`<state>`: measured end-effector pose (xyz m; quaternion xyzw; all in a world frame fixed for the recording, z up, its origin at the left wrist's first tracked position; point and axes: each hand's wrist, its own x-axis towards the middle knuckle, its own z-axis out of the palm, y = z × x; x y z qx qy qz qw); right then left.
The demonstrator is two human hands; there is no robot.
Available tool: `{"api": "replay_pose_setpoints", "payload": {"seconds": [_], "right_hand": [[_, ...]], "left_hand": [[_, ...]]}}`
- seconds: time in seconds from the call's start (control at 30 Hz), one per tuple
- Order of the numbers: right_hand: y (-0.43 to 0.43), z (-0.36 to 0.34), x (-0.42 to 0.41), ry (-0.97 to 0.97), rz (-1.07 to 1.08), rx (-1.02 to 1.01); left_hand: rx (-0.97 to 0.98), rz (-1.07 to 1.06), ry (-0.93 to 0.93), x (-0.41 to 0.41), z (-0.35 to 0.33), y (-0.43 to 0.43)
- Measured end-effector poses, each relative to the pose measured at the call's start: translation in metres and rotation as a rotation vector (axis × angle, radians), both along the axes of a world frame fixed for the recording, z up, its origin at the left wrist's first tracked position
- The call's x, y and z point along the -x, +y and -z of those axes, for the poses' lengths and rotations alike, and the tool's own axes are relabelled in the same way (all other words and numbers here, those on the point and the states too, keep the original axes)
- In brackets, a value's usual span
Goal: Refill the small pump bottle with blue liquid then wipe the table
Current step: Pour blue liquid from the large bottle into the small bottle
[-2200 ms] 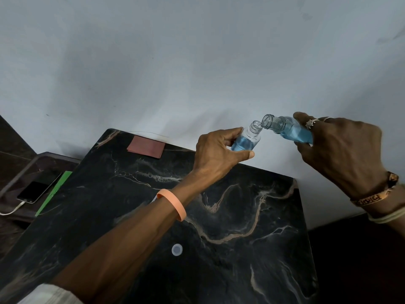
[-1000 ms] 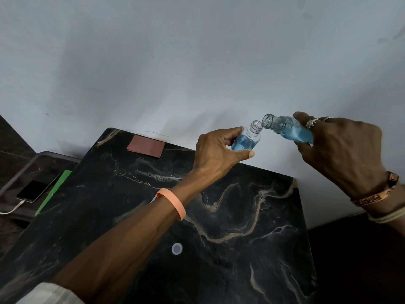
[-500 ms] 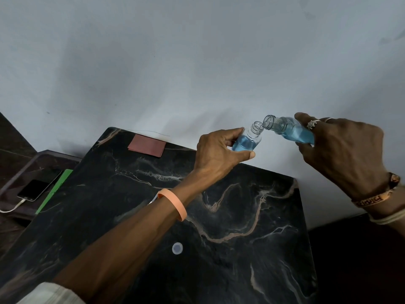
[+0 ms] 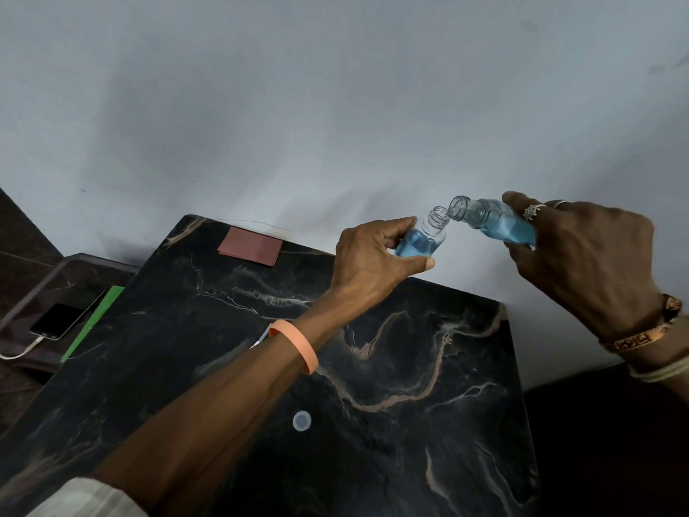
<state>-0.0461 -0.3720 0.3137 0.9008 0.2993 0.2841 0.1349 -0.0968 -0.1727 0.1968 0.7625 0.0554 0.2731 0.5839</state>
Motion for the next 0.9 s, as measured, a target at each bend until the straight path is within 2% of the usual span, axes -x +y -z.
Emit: {"api": "replay_pose_setpoints", "payload": {"seconds": [0.7, 0.9], "right_hand": [[0.0009, -0.0006, 0.0002, 0.012, 0.006, 0.005], [0.0015, -0.0012, 0.0003, 0.011, 0.006, 0.012]], "left_hand": [[-0.007, 0.02, -0.019, 0.0036, -0.0021, 0.0002], [0.027, -0.001, 0.033, 0.0004, 0.0013, -0.0001]]}}
